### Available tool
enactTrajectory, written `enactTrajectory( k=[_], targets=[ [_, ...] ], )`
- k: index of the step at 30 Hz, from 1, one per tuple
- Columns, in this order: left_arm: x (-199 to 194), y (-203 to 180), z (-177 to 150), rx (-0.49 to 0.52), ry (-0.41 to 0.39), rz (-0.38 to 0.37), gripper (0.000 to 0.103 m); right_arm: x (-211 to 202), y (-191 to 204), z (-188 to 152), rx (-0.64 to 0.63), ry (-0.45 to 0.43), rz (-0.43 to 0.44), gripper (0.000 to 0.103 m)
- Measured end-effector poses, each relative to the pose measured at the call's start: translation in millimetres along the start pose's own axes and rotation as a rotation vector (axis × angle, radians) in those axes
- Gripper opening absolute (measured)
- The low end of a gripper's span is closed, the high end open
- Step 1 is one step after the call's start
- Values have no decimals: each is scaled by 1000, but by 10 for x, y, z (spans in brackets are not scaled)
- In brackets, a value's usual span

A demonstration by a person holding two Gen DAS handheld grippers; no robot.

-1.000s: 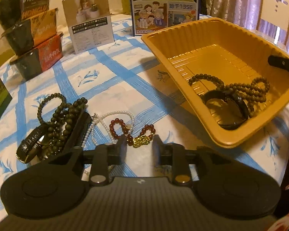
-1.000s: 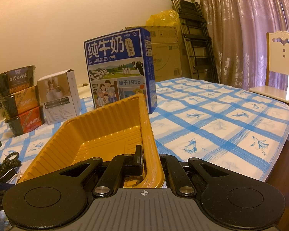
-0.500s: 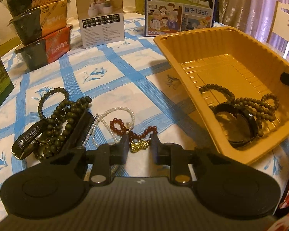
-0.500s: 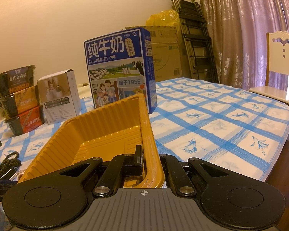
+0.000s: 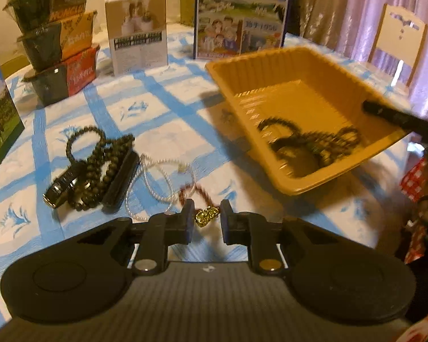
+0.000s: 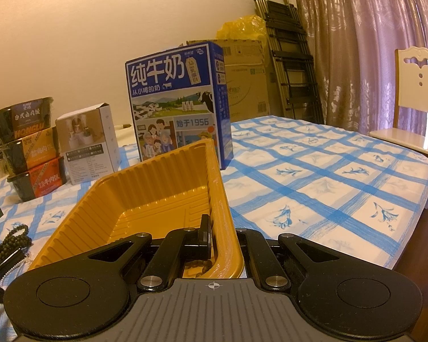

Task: Organize jewelry
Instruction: 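Carry the red bead bracelet into the tray and open the left tool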

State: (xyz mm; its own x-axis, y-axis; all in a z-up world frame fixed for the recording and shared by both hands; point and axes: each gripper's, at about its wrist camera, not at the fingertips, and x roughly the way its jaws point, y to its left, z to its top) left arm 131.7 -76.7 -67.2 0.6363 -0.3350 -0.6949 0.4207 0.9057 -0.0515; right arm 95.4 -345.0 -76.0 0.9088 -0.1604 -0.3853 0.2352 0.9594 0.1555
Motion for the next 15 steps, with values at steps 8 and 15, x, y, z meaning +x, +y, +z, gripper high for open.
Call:
enactTrajectory(
  k=[8,15],
  targets=[
    [-426,-70,309,-9,-113,-57,17,-3,4,9,-2,-2,0,4],
    [-485,-233,565,17,-176,-104,17,-2,2,8,-2,-2,1,4]
  ],
)
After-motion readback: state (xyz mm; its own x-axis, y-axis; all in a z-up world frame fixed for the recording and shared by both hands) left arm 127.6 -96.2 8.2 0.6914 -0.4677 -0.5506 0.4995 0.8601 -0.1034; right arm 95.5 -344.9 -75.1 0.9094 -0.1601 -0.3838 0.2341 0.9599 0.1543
